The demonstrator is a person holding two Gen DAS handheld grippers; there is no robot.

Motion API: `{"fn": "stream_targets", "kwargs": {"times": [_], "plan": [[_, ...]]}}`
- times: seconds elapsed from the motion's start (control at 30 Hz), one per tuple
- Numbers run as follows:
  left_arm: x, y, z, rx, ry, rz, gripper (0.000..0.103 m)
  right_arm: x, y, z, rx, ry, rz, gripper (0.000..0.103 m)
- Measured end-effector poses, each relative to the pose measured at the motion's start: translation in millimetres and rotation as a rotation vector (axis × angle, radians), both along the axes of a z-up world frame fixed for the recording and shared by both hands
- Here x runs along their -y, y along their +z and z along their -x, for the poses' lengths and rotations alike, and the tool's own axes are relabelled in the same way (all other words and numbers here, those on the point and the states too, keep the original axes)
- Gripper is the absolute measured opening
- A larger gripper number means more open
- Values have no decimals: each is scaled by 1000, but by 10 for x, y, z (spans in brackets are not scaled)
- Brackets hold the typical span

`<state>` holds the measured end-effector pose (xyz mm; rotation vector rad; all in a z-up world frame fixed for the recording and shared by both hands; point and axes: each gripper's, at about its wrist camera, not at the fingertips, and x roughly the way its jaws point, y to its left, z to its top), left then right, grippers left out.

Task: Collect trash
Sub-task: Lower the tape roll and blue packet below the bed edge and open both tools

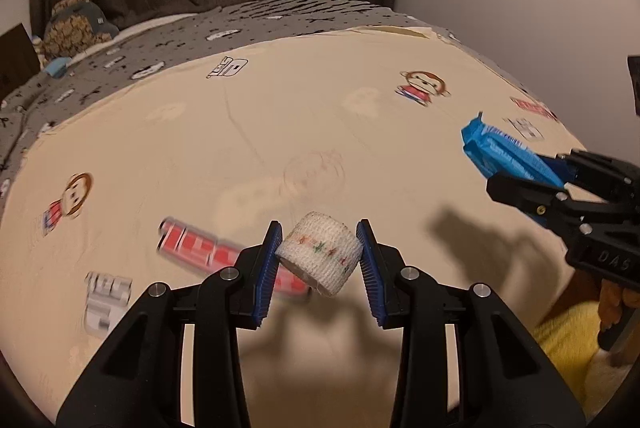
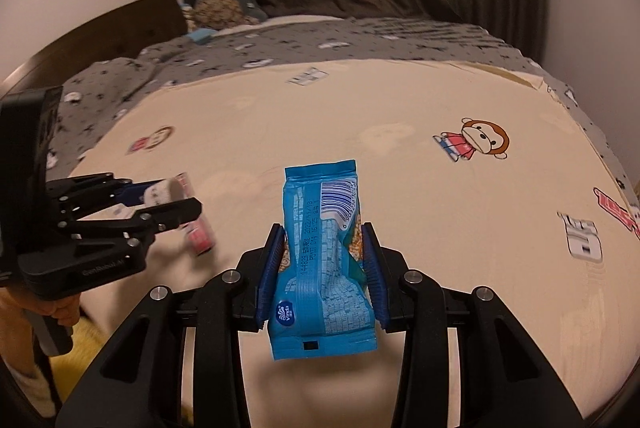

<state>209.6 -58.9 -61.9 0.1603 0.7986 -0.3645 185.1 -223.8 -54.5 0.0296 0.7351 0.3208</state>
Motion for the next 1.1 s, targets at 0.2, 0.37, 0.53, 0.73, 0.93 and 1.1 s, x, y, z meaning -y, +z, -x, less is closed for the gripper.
{"fn": "stream_targets", "kwargs": {"times": [0.2, 0.37, 0.53, 0.73, 0.93, 1.1], "plan": [[-141, -21, 643, 13, -5, 24, 36, -45, -32, 635, 6, 46, -50, 40], [-245, -143, 1217, 14, -21, 43, 36, -105, -210, 1088, -21, 75, -69, 40], [-325, -385, 1605, -37, -23, 57, 36, -154, -410, 1470, -65, 94, -70, 40], [-364, -792, 1890, -144, -18, 79, 36, -216, -774, 1752, -169, 78, -37, 40], [-328, -1242, 1969, -268, -28, 52, 36, -357, -1279, 1744, -315, 79, -9, 40], [-350, -1608, 1975, -379, -14, 34, 36, -531, -1636, 1721, -434, 105, 44, 40]]}}
